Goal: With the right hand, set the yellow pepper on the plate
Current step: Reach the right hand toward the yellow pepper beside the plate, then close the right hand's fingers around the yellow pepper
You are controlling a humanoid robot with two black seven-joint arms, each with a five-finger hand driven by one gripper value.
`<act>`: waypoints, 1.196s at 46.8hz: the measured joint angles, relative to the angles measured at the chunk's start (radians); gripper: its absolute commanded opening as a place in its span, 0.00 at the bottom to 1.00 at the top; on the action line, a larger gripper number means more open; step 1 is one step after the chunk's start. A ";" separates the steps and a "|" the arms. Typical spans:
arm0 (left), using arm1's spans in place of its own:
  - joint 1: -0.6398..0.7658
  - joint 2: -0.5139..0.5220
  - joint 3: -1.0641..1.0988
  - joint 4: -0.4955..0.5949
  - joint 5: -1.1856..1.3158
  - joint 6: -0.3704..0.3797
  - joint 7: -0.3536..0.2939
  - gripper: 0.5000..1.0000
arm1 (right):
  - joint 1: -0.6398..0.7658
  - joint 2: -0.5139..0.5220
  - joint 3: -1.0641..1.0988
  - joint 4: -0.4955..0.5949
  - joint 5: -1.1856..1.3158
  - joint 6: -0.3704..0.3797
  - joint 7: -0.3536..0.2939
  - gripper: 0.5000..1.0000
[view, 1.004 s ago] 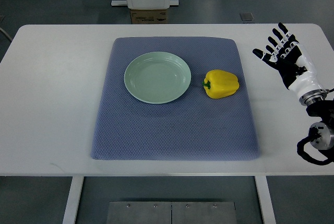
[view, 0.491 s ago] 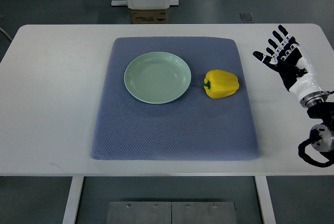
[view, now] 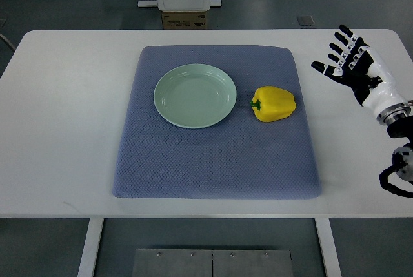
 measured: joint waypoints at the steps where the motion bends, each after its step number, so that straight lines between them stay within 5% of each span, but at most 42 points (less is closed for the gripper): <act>1: 0.000 0.000 0.000 0.000 0.000 0.000 0.000 1.00 | 0.018 -0.003 -0.026 0.002 -0.013 -0.004 0.000 0.96; 17: 0.000 0.000 0.000 0.000 0.000 0.000 0.000 1.00 | 0.342 -0.036 -0.509 0.004 -0.214 -0.093 0.012 0.97; 30: -0.001 0.000 0.000 0.000 0.000 0.000 0.000 1.00 | 0.624 0.050 -0.865 -0.001 -0.251 -0.218 0.011 0.98; 56: 0.000 0.000 0.000 0.000 0.000 0.000 0.000 1.00 | 0.766 0.316 -1.156 -0.108 -0.237 -0.277 -0.046 0.99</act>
